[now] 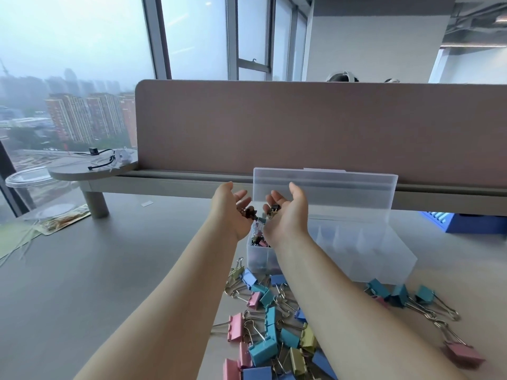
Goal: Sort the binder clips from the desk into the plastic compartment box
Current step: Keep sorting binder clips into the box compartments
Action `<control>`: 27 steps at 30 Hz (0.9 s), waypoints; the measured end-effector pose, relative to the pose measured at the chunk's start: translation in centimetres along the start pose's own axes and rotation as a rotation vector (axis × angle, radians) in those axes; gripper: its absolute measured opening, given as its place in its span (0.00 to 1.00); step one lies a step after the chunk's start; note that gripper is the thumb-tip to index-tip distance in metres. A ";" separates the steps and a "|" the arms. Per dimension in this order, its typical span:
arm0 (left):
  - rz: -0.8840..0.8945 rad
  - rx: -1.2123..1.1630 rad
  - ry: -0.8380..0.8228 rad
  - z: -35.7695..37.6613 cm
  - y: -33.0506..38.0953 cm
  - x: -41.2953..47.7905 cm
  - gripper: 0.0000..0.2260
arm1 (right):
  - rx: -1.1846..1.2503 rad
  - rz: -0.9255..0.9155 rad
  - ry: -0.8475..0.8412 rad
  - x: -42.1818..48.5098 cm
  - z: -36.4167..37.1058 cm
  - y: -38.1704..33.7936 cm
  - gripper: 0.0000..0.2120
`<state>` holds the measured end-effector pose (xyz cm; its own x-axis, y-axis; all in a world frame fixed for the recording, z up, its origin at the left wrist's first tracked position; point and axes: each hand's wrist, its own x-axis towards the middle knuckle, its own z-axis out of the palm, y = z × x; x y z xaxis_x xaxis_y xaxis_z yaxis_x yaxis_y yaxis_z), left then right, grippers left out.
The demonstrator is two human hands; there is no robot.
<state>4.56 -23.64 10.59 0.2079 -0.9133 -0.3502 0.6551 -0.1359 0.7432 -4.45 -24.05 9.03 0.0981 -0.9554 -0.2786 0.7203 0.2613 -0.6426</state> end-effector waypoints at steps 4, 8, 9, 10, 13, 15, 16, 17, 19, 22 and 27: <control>-0.007 0.011 0.007 0.0 0.1 -0.3 0.17 | 0.009 0.030 -0.006 -0.4 -0.3 -0.6 0.20; -0.004 0.042 0.019 0.0 -0.1 -0.3 0.18 | -0.009 0.057 -0.043 -0.7 -0.8 -1.1 0.22; -0.005 0.047 0.021 0.0 -0.1 -0.3 0.18 | -0.014 0.052 -0.043 -0.7 -1.0 -1.2 0.23; -0.006 0.049 0.022 0.0 -0.1 -0.3 0.18 | -0.020 0.047 -0.039 -0.7 -1.2 -1.2 0.23; -0.004 0.057 0.008 -0.1 -0.1 -0.5 0.18 | -0.032 0.035 -0.031 -0.6 -1.9 -1.5 0.24; -0.003 0.067 -0.017 -0.2 0.0 -0.7 0.18 | -0.032 0.034 -0.032 -0.4 -2.6 -2.0 0.25; -0.005 0.080 -0.031 -0.2 0.1 -0.8 0.18 | -0.040 0.040 -0.037 -0.4 -2.9 -2.4 0.25; -0.008 0.101 -0.040 -0.2 0.1 -0.9 0.18 | -0.060 0.052 -0.043 -0.4 -3.3 -2.7 0.26; -0.016 0.165 -0.054 -0.2 0.1 -1.1 0.18 | -0.126 0.076 -0.063 -0.7 -3.9 -3.5 0.27; -0.025 0.272 -0.088 -0.2 -0.1 -1.5 0.19 | -0.246 0.098 -0.110 -1.1 -4.3 -4.3 0.30; -0.042 0.343 -0.086 0.3 -0.8 -2.1 0.21 | -0.330 0.105 -0.186 -1.2 -4.2 -4.1 0.36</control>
<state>3.41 -21.69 10.94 0.1146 -0.9313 -0.3458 0.3771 -0.2812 0.8825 -10.38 -23.39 9.03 0.3045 -0.9216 -0.2406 0.4428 0.3606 -0.8209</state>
